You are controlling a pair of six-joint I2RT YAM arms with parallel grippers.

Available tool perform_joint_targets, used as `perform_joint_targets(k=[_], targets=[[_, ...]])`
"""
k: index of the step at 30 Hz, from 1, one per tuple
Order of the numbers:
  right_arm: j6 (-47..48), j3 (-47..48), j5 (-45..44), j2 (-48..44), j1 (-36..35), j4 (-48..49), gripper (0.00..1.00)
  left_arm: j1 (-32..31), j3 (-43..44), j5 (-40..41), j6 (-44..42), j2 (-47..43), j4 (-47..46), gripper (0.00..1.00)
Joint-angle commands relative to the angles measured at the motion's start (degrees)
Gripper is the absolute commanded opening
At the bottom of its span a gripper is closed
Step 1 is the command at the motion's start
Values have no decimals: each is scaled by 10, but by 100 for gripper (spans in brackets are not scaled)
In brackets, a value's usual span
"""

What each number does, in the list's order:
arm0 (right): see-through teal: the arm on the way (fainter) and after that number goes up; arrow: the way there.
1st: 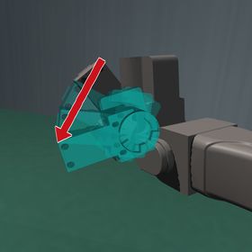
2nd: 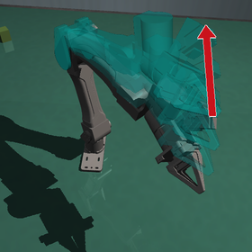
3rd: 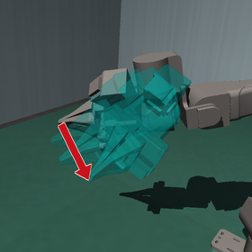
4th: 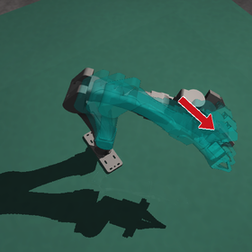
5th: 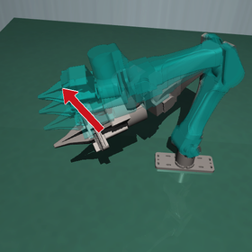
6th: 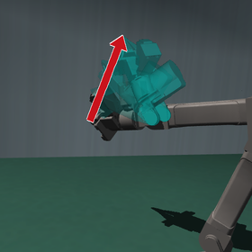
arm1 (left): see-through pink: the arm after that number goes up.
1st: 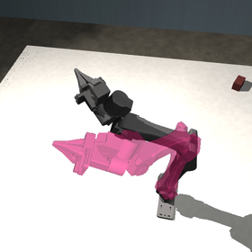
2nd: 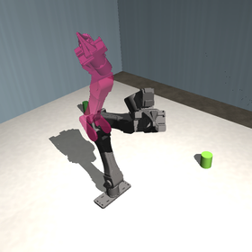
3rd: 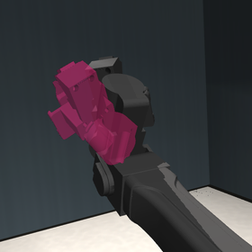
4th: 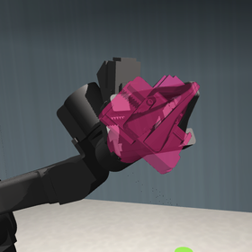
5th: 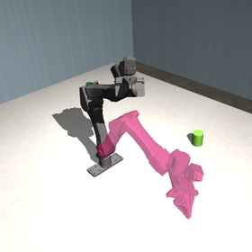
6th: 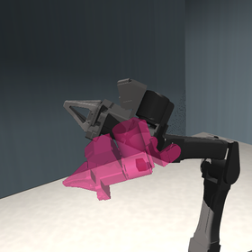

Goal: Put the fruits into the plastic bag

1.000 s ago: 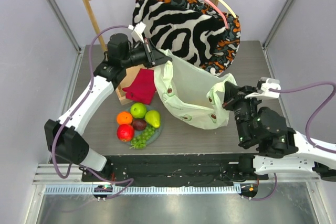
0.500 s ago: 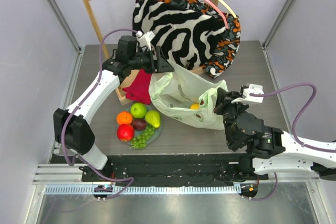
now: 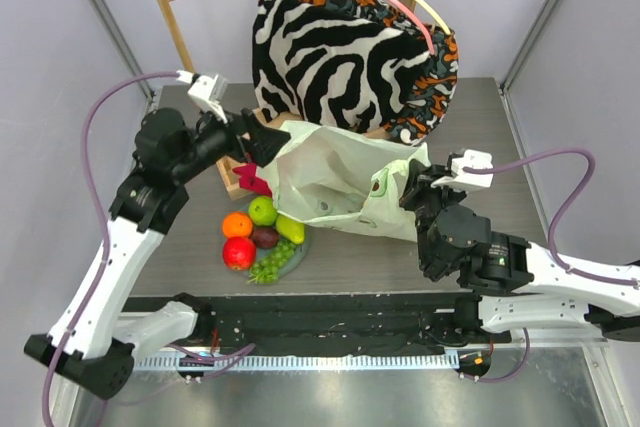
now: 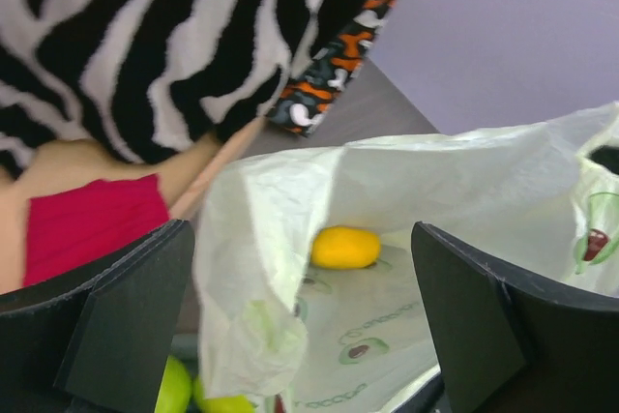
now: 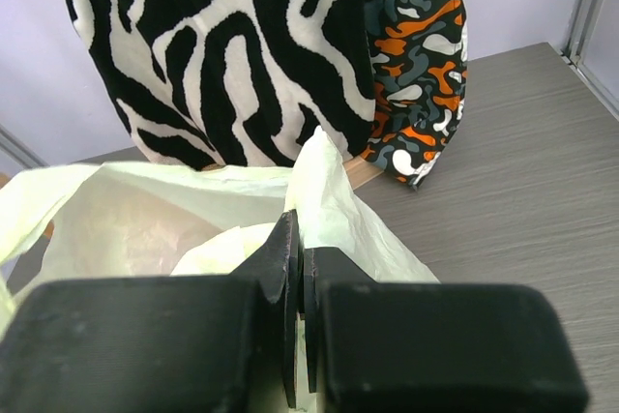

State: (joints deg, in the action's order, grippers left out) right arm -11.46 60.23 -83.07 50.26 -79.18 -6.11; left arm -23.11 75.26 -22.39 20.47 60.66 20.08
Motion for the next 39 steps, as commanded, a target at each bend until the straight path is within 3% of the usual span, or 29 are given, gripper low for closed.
perform_joint_targets(k=[1,5,11,19,39], targets=[[-6,22,-11,-5,6,12,1,4,-42,184,-6,-55,57,100],[-15,17,0,-10,10,12,1,8,-43,319,28,-67,183,100],[-18,10,4,-18,9,11,1,31,-111,355,100,-101,298,100],[-25,-1,15,-36,10,10,1,42,-198,329,196,-127,327,100],[-45,-8,31,-40,13,10,1,42,-324,249,246,-103,308,100]])
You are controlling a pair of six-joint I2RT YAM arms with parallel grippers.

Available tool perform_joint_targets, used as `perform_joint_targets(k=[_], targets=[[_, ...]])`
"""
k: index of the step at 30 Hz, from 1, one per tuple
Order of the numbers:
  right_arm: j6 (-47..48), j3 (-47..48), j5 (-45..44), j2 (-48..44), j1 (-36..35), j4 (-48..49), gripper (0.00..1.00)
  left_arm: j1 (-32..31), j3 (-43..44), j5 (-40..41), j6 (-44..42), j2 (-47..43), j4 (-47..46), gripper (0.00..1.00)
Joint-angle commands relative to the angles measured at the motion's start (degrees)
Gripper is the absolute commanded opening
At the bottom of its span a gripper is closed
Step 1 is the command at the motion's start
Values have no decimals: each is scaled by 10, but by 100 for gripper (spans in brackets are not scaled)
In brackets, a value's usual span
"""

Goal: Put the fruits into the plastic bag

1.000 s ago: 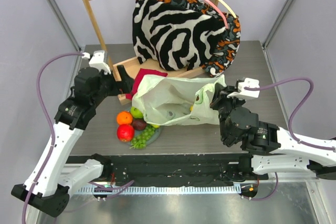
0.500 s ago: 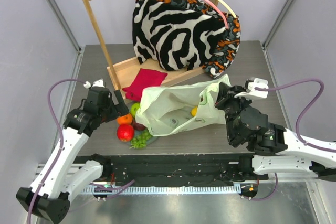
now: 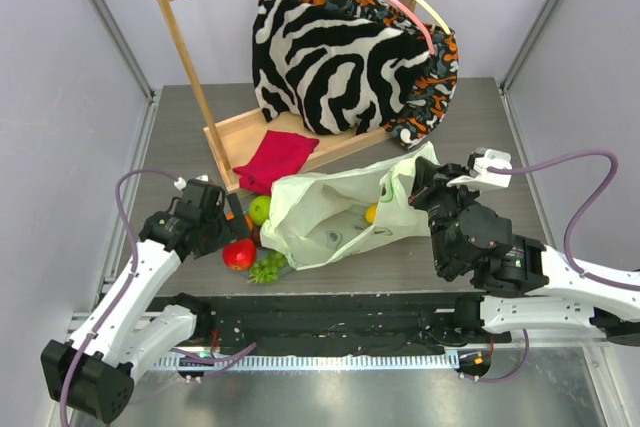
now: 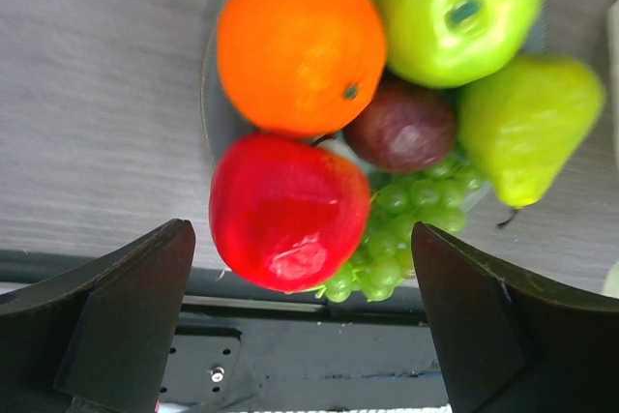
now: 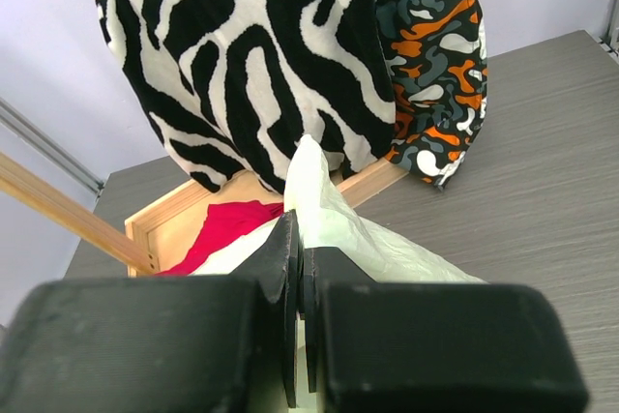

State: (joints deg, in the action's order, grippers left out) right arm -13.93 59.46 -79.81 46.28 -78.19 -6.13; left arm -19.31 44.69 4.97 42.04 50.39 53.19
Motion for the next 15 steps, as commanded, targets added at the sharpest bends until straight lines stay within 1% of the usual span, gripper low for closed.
perform_joint_targets(k=[1,4,10,15], targets=[[-21,-1,1,-2,3,11,1,3,-20,-18,32,3,-24,100],[-25,-5,3,-7,3,11,1,3,-25,-15,40,10,-25,100],[-28,-11,1,-15,4,11,1,3,-48,-41,54,24,-41,100],[-29,-13,3,-20,4,11,1,3,-58,-28,58,31,-53,100]])
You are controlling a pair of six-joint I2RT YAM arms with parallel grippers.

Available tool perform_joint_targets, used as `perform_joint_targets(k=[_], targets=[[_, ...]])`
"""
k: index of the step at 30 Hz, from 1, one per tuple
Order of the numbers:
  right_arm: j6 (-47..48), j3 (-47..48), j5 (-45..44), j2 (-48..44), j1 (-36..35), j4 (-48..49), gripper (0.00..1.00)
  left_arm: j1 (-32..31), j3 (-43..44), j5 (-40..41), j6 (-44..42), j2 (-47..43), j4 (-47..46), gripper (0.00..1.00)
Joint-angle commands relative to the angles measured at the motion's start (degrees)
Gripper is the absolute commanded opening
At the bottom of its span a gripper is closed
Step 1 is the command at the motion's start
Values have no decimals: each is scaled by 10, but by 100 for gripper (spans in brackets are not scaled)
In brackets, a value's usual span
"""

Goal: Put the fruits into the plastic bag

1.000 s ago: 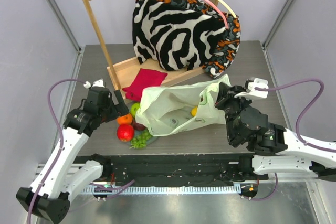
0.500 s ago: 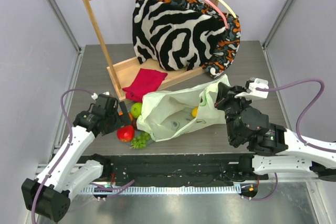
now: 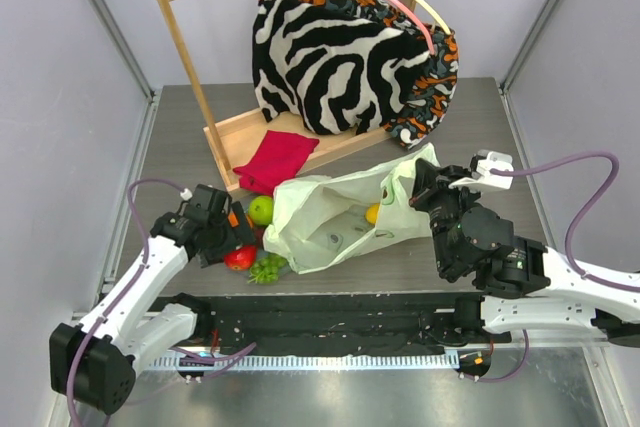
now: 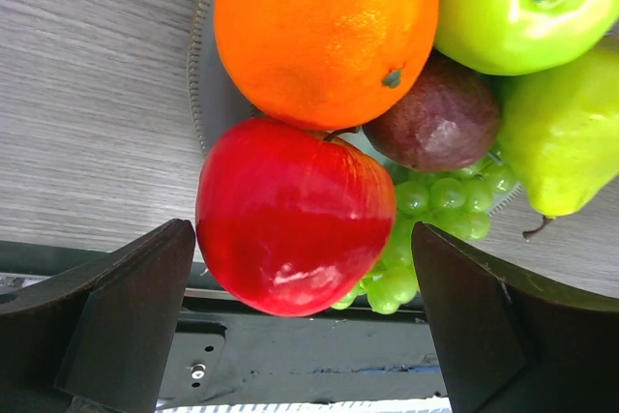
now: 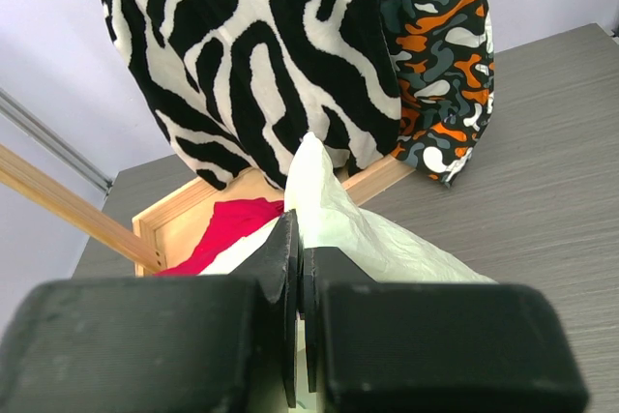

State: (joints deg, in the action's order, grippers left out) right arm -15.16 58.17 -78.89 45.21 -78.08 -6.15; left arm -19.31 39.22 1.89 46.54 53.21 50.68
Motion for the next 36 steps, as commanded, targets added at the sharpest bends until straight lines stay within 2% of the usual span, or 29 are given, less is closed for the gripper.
perform_joint_targets(k=[1,6,10,18,22,29,33,36], targets=[[-17,-1,-7,-8,3,11,1,3,-5,3,13,6,-29,99],[-18,-2,-6,-11,3,11,1,3,-14,-7,12,12,-40,88],[-20,-2,-6,-9,3,11,1,3,-14,-14,11,22,-44,74],[-22,-3,-6,-9,4,11,1,2,-6,-16,11,0,-28,61],[-22,-3,-3,-7,4,11,1,3,17,-35,1,-22,-5,60],[-23,0,-1,-1,5,11,1,2,76,-9,-25,-68,77,61],[-25,0,1,2,5,11,1,2,103,-50,-54,-102,66,62],[-26,2,5,5,5,11,1,2,126,-50,-74,-126,46,62]])
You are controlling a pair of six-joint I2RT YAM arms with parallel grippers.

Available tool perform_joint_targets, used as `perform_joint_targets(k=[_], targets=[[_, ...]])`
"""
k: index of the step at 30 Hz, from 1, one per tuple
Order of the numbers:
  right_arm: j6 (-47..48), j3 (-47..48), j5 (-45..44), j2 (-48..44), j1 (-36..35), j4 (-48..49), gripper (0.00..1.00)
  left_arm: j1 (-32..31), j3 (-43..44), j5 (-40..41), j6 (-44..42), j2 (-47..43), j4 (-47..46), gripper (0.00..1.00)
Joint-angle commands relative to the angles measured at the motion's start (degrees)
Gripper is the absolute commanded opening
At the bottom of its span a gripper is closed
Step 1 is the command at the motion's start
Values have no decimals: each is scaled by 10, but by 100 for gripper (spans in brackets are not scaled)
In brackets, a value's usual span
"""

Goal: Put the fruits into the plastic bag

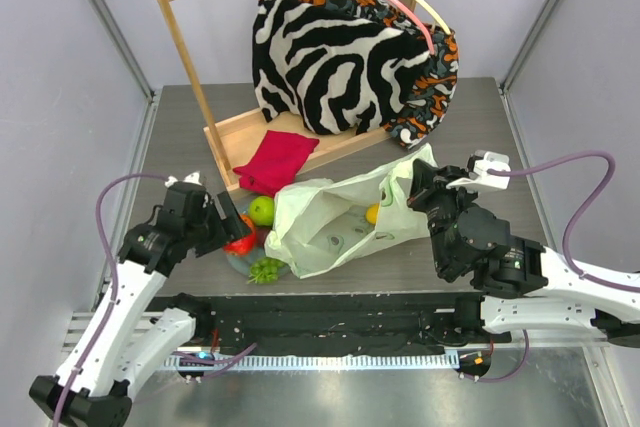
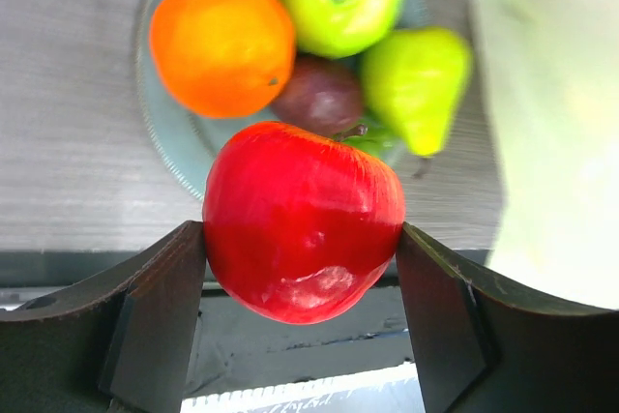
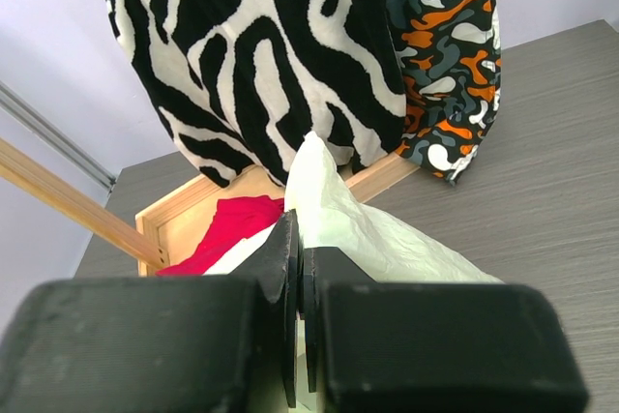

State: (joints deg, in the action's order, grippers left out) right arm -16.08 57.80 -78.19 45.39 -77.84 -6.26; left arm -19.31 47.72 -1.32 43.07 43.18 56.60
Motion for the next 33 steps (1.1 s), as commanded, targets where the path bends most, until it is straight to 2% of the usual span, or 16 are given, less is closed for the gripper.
perform_joint_targets(k=[1,6,9,12,15,17,19,21,24,29,33], targets=[[-17,6,-2,3,2,12,1,2,47,-14,-44,-36,-30,62],[-18,6,1,5,3,13,1,2,93,-8,-58,-53,-122,59],[-17,6,1,6,3,12,1,2,119,-34,-62,-45,-219,58],[-17,5,2,5,3,12,1,3,168,-71,-62,-2,-304,58],[-18,4,3,4,3,13,1,-4,226,-136,-59,62,-343,55],[-18,3,2,4,3,12,1,-43,252,-130,-75,98,-354,55],[-18,3,3,4,3,13,1,-126,301,-62,-110,119,-352,55],[-17,4,3,5,3,12,1,-210,329,-36,-155,157,-344,56],[-13,6,3,8,5,12,1,-281,366,-67,-178,207,-344,56],[-10,8,1,4,4,12,1,-341,356,-170,-228,231,-350,57],[-9,7,-2,2,4,12,1,-345,312,-185,-240,205,-344,57]])
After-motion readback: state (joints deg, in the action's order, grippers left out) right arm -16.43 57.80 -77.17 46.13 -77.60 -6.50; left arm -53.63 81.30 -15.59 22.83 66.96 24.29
